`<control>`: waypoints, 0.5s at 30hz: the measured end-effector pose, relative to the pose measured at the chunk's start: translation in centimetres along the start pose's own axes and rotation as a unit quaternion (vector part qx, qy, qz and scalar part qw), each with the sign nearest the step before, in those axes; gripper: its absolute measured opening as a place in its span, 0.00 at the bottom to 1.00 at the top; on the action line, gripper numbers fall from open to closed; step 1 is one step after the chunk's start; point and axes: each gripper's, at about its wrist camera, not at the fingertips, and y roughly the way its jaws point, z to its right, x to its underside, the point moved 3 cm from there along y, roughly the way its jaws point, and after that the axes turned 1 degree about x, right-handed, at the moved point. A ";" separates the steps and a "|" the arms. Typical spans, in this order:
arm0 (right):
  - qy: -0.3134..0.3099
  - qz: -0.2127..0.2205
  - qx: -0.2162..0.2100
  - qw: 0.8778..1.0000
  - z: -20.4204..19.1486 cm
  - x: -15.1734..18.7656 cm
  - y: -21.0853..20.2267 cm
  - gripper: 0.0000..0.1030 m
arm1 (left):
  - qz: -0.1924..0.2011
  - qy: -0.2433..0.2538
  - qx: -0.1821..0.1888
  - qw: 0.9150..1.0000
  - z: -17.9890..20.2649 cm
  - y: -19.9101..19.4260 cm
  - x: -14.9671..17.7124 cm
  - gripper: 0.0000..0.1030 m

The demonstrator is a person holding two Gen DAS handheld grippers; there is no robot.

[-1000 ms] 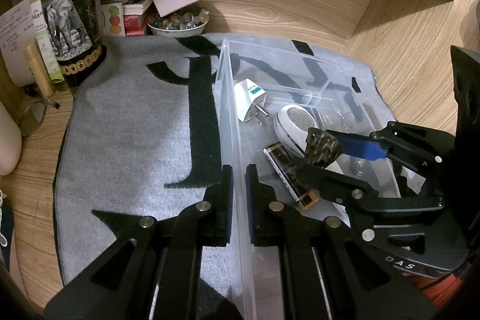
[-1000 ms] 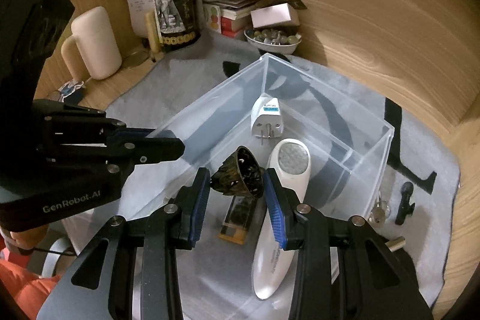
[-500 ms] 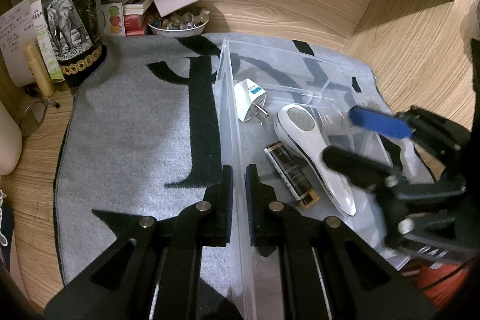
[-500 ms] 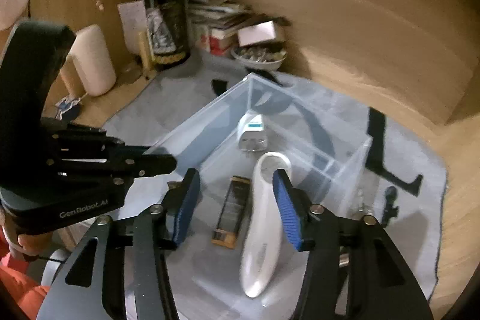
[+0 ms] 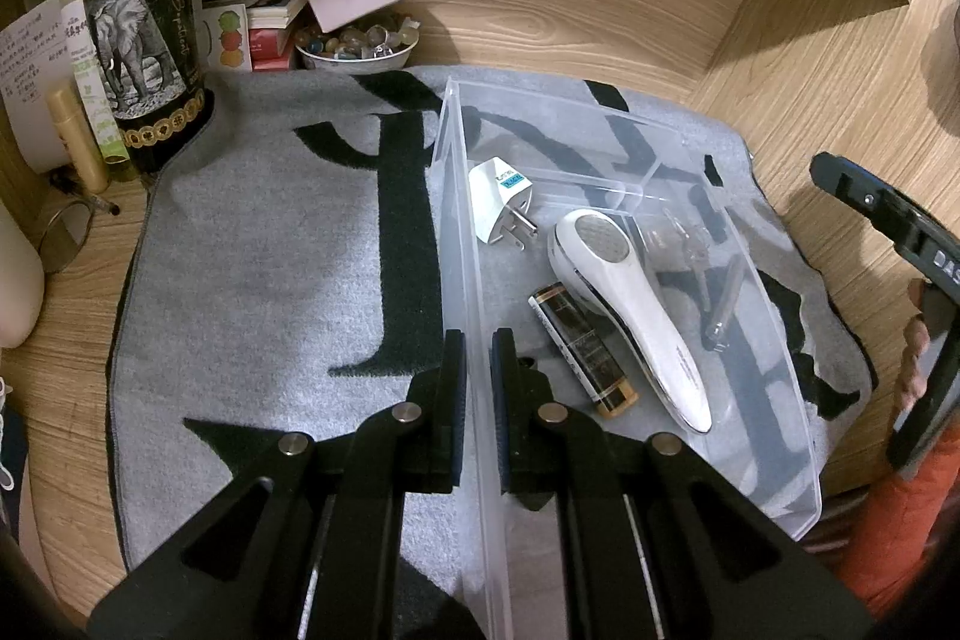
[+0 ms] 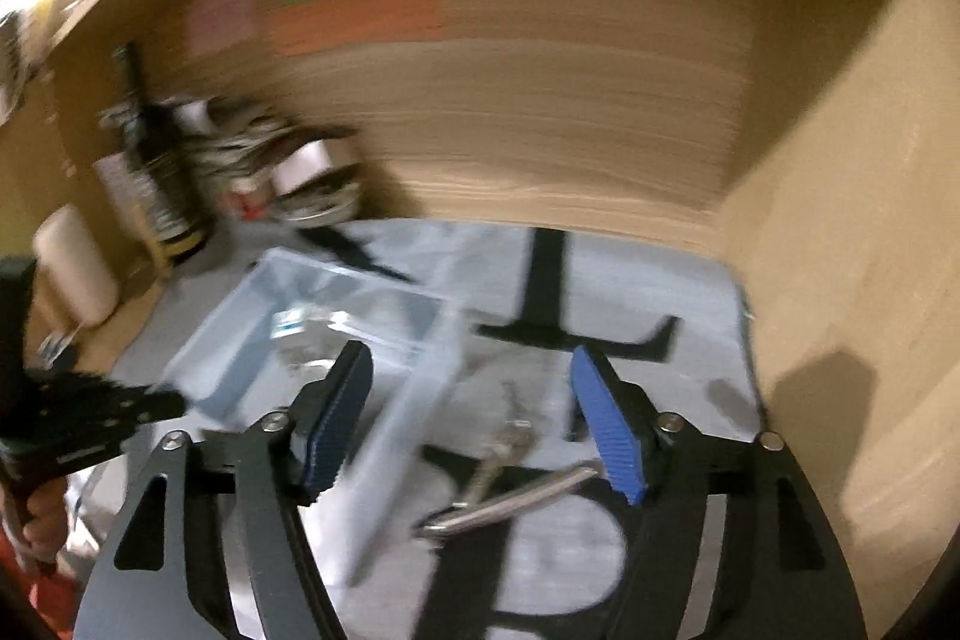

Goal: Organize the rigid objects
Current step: 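Grasp the chrome rod at one end with the right gripper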

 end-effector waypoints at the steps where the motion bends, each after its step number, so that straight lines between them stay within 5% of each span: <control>1: 0.007 -0.002 0.008 1.000 0.7 0.1 0.2 0.72 | 0.000 0.000 0.000 1.000 -0.1 -0.1 0.0 0.08; 7: 0.043 -0.053 0.022 0.997 3.6 2.4 2.7 0.73 | 0.001 0.001 -0.001 1.000 -0.2 -0.1 0.0 0.08; 15: 0.052 -0.105 0.009 0.993 2.7 6.4 6.1 0.73 | 0.003 0.003 -0.003 1.000 -0.2 -0.3 0.0 0.08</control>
